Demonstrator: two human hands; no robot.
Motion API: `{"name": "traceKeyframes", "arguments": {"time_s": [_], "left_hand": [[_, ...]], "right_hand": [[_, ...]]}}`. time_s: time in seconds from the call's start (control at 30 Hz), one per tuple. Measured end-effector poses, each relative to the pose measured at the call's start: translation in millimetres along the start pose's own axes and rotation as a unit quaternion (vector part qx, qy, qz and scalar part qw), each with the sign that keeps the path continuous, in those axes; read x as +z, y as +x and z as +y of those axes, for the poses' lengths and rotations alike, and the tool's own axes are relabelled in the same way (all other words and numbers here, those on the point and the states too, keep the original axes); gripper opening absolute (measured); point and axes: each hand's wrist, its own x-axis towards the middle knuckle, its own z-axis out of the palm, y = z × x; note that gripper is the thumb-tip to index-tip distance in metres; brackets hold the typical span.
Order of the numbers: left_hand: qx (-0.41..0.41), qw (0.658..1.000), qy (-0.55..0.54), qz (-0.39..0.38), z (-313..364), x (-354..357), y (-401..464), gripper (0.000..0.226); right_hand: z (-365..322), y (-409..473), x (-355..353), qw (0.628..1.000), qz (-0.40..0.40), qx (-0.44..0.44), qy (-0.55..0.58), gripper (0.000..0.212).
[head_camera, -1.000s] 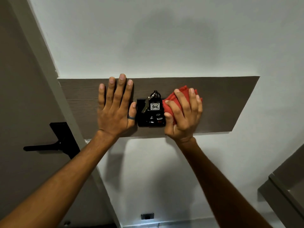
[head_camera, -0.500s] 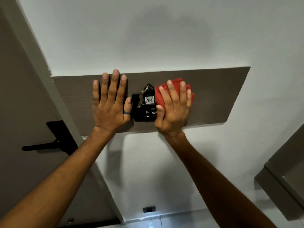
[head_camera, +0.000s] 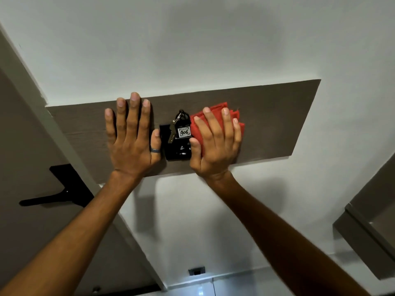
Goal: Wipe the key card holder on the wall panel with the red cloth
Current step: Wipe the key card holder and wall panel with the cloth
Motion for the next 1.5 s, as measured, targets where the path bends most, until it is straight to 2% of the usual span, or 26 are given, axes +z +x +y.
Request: {"name": "traceKeyframes", "arguments": {"time_s": [0.1,0.13,0.23,0.27,0.33,0.37,0.47,0.5,0.6,0.63,0.7,0.73,0.77,0.87,0.9,0.93,1.0,1.07,1.13,1.2,1.27,1.3,1.33,1.43,1.47,1.5], "left_hand": [[0.004,1.000,0.005,0.006,1.8,0.0,-2.2,0.062],[0.001,1.000,0.003,0.005,2.5,0.3,-1.7,0.062],[-0.002,1.000,0.005,0.004,1.5,-0.7,-0.5,0.062],[-0.002,1.000,0.008,0.005,1.4,-0.8,-0.4,0.062],[0.003,1.000,-0.003,0.006,2.3,-1.6,-0.8,0.062],[0.006,1.000,0.000,0.006,2.0,-0.9,-1.1,0.062],[0.002,1.000,0.009,0.001,1.5,-0.9,0.2,0.062],[0.002,1.000,0.004,0.000,1.9,-2.5,0.9,0.062],[0.008,1.000,-0.014,-0.003,2.6,-5.8,1.3,0.061],[0.009,1.000,-0.010,-0.003,2.7,-6.5,2.0,0.061],[0.000,1.000,-0.010,-0.006,2.5,-8.1,4.9,0.061],[-0.006,1.000,-0.014,-0.007,2.8,-9.0,6.4,0.061],[-0.008,1.000,-0.019,-0.011,2.5,-11.2,6.5,0.061],[0.016,0.999,-0.015,-0.028,-3.0,-16.5,5.8,0.061],[0.022,0.999,-0.009,-0.030,-4.3,-17.3,6.2,0.061],[0.023,0.999,-0.008,-0.032,-5.4,-18.5,7.1,0.061],[0.019,0.999,-0.011,-0.035,-5.3,-21.0,8.5,0.060],[0.020,0.999,-0.014,-0.036,-4.6,-21.7,8.0,0.060],[0.022,0.999,-0.018,-0.039,-5.5,-21.6,6.6,0.060],[0.020,0.999,-0.028,-0.037,-6.3,-21.1,6.8,0.059],[0.024,0.999,-0.033,-0.032,-9.7,-21.1,4.9,0.059],[0.032,0.999,-0.029,-0.027,-12.5,-19.5,3.8,0.060],[0.036,0.999,-0.023,-0.022,-15.2,-18.8,2.9,0.060],[0.030,1.000,-0.007,-0.008,-23.9,-17.3,-1.0,0.062],[0.028,1.000,-0.004,-0.007,-24.5,-16.9,-1.0,0.062],[0.027,1.000,-0.009,-0.010,-23.9,-17.1,-1.4,0.062]], "right_hand": [[48.6,9.9,-8.6,0.979,-0.039,-0.200,-0.010,0.047],[53.1,9.5,-8.5,0.980,-0.041,-0.193,-0.010,0.047],[13.7,-6.8,-2.9,1.000,-0.005,-0.001,-0.029,0.046],[8.1,-11.7,-2.6,1.000,-0.005,0.001,-0.024,0.046],[24.2,-6.1,-9.8,0.994,-0.037,-0.102,-0.005,0.047],[32.1,-0.8,-12.5,0.993,-0.038,-0.112,0.002,0.047],[6.2,0.8,-9.5,0.998,-0.018,0.060,0.005,0.047],[-4.9,-5.9,-8.2,0.997,-0.018,0.073,0.003,0.048],[17.7,-5.8,-14.1,0.996,-0.055,-0.069,0.018,0.047],[26.4,-0.8,-14.7,0.997,-0.044,-0.050,0.028,0.046],[16.2,0.8,-10.7,0.997,-0.017,0.073,0.032,0.045],[3.9,-5.7,-7.7,0.995,-0.013,0.100,0.021,0.044],[-1.9,-16.6,-8.0,0.997,-0.026,0.079,0.010,0.043],[36.0,-36.4,-29.9,0.991,-0.088,-0.104,0.000,0.038],[49.4,-38.2,-37.9,0.990,-0.093,-0.104,-0.002,0.043],[53.5,-40.5,-44.4,0.993,-0.098,-0.060,0.004,0.048],[40.6,-43.6,-51.0,0.993,-0.075,0.083,0.046,0.044],[15.9,-42.1,-47.5,0.989,-0.010,0.123,0.077,0.040],[-15.9,-41.5,-32.3,0.997,0.000,0.032,0.066,0.043],[-36.5,-41.3,-11.9,0.995,-0.032,-0.095,0.030,0.046],[-28.6,-32.9,2.6,0.978,-0.029,-0.206,-0.027,0.047],[-14.1,-28.1,9.3,0.971,-0.009,-0.235,-0.046,0.047],[-4.2,-28.8,13.1,0.975,0.008,-0.218,-0.043,0.047],[-31.2,-50.5,17.1,0.999,0.046,0.000,-0.009,0.047],[-42.8,-57.9,19.9,0.999,0.045,0.028,-0.012,0.047],[-45.1,-62.0,18.8,0.999,0.028,0.004,-0.016,0.047]]}}
